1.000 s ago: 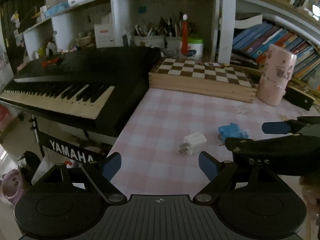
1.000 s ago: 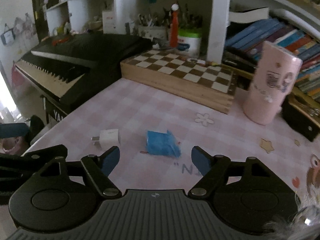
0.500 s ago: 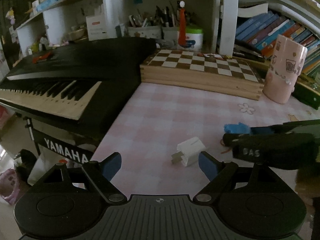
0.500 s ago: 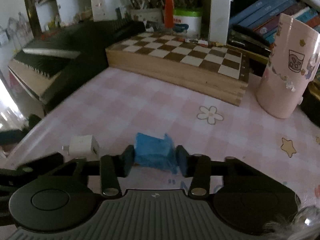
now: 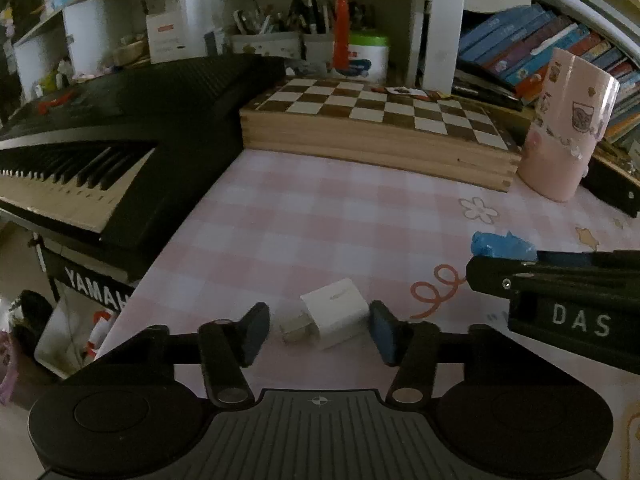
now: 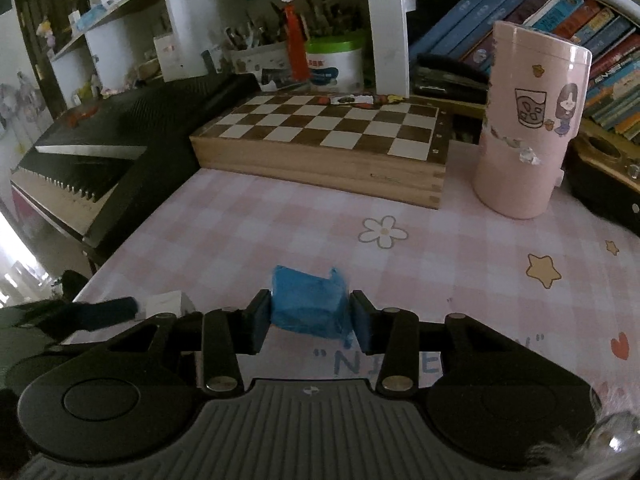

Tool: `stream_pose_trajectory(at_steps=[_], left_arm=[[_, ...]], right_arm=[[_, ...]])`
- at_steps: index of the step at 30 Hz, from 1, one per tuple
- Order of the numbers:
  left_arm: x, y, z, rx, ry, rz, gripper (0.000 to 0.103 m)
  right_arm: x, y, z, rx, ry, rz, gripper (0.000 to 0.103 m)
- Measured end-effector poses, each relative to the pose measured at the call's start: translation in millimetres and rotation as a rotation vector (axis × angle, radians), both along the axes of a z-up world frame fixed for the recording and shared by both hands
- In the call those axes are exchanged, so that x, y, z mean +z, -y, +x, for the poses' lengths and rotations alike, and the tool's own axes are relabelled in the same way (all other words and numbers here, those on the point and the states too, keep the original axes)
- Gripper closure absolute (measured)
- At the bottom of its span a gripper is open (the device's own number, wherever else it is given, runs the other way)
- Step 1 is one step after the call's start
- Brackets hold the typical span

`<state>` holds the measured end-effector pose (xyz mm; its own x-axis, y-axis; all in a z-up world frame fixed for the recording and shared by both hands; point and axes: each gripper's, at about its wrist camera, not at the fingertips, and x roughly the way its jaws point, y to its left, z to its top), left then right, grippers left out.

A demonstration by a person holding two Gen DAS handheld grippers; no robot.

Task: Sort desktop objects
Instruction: 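Close the right gripper on the blue pouch while the left grips the white plug, then carry the white plug in the left gripper while the right carries the pouch to the yellow box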

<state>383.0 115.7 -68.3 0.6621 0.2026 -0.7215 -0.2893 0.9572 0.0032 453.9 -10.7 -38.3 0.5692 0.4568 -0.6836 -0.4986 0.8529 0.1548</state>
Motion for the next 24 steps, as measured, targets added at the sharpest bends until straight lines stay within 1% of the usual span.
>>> stream_pose_trajectory(at_steps=[1, 4, 9, 17, 21, 24], left_arm=[[0, 1, 0, -0.007, -0.001, 0.001, 0.06], [0, 2, -2, -0.009, 0.0, 0.015, 0.06], [7, -1, -14, -0.008, 0.017, -0.002, 0.06], [32, -6, -53, -0.013, 0.096, -0.058, 0.06], [42, -7, -76, -0.024, 0.112, -0.102, 0.06], [50, -6, -94, -0.049, 0.123, -0.1, 0.06]], right_arm=[[1, 1, -1, 0.0, 0.001, 0.001, 0.063], [3, 3, -4, 0.002, 0.009, 0.002, 0.064], [7, 5, -8, -0.002, 0.019, 0.001, 0.064], [20, 14, -28, -0.031, 0.038, 0.007, 0.064], [29, 21, -47, -0.031, 0.054, -0.007, 0.064], [36, 28, -66, -0.042, 0.067, -0.003, 0.064]])
